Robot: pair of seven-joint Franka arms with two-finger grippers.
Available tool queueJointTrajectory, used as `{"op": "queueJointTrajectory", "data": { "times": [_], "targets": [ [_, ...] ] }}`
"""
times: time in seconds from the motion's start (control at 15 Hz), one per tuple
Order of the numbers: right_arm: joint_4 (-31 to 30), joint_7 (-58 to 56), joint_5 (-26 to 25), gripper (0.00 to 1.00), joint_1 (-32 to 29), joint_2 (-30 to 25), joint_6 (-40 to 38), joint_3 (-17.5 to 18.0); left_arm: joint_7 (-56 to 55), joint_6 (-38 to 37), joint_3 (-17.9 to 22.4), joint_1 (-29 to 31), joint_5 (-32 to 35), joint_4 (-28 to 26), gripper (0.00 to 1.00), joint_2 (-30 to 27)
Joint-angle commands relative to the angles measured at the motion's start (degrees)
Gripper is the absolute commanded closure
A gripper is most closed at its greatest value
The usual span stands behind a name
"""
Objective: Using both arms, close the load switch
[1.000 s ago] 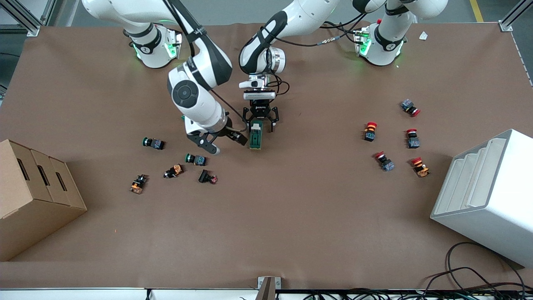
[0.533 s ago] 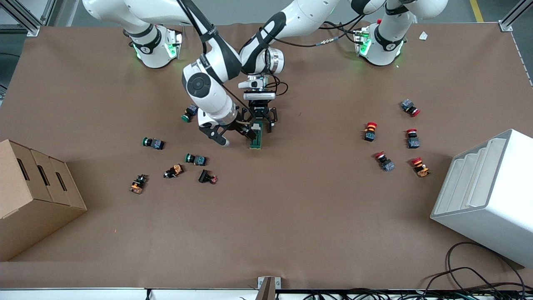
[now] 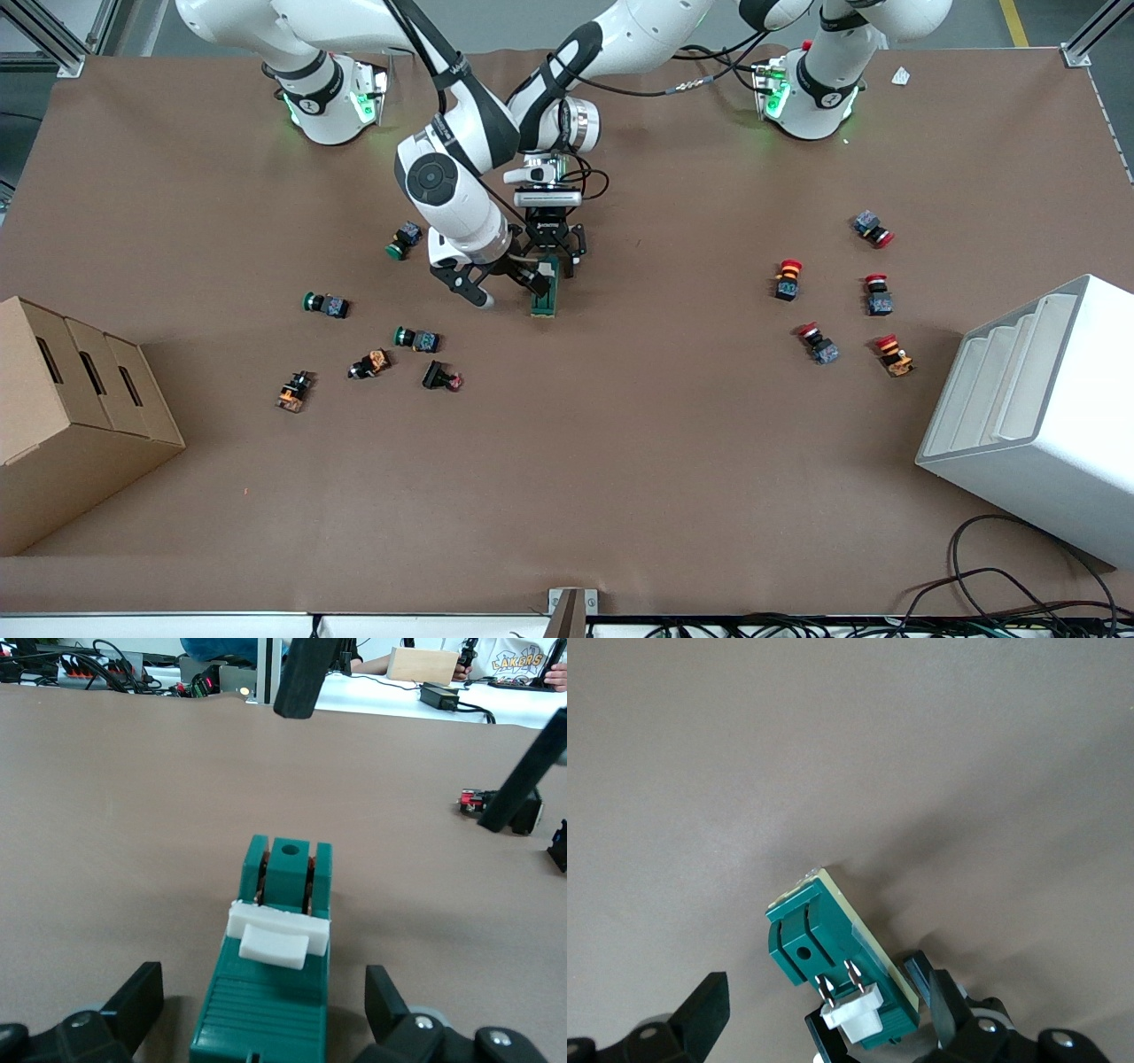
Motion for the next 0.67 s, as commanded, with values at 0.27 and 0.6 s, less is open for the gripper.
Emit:
{"op": "queueJointTrajectory", "data": {
  "times": [0.27, 0.6],
  "targets": [
    [-0.5, 2.8, 1.5, 0.0, 3.7, 3.9, 6.6, -0.4, -1.3, 0.8, 0.0, -0.5, -0.3, 1.2, 0.0, 1.0],
    [-0.2, 2.8, 1.5, 0.0, 4.5, 4.4, 7.6, -0.4, -1.1, 0.8, 0.0, -0.4, -0.3, 1.4, 0.0, 1.0]
  ]
}}
